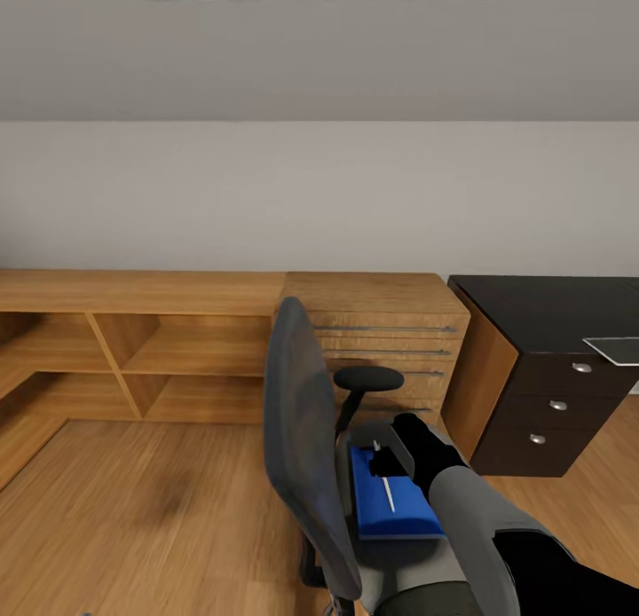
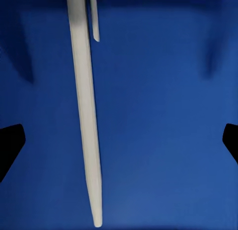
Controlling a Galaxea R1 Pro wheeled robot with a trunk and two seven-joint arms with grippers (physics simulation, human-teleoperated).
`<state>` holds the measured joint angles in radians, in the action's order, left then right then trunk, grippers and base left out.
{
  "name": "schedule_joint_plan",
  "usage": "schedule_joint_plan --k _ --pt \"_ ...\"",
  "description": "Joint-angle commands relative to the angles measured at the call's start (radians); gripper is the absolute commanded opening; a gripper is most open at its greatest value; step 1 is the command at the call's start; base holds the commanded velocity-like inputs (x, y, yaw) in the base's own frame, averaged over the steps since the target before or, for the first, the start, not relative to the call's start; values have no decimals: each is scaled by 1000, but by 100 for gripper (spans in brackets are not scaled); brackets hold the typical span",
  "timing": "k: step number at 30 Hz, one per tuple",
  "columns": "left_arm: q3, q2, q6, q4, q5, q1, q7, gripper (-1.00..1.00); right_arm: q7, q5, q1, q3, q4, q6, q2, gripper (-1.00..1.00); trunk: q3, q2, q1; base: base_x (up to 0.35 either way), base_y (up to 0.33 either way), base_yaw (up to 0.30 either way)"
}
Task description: In the bedroom, organize the workspace by keeping the computer under the desk, ensuring the monitor is on the desk, placing the keyboard on the desk next to the monitor, placing the mouse on the desk next to the keyboard, moving the folder from the swivel chair onto the desk next to the mouse, stacking the notebook on top of the folder with the pen on top of the notebook, and positioning the swivel chair next to the desk.
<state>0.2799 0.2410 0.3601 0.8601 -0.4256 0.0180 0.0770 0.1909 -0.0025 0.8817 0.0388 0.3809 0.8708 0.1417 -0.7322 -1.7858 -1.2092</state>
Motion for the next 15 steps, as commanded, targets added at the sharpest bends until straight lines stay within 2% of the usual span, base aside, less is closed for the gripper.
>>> schedule_joint_plan --k 1,15 --pt "2 0 7 2 -5 0 3 100 4 -1 0 4 1 4 1 100 -1 0 0 0 0 0" --pt "2 0 8 2 -5 0 3 100 3 -2 0 4 0 4 1 100 -4 -7 -4 0 0 0"
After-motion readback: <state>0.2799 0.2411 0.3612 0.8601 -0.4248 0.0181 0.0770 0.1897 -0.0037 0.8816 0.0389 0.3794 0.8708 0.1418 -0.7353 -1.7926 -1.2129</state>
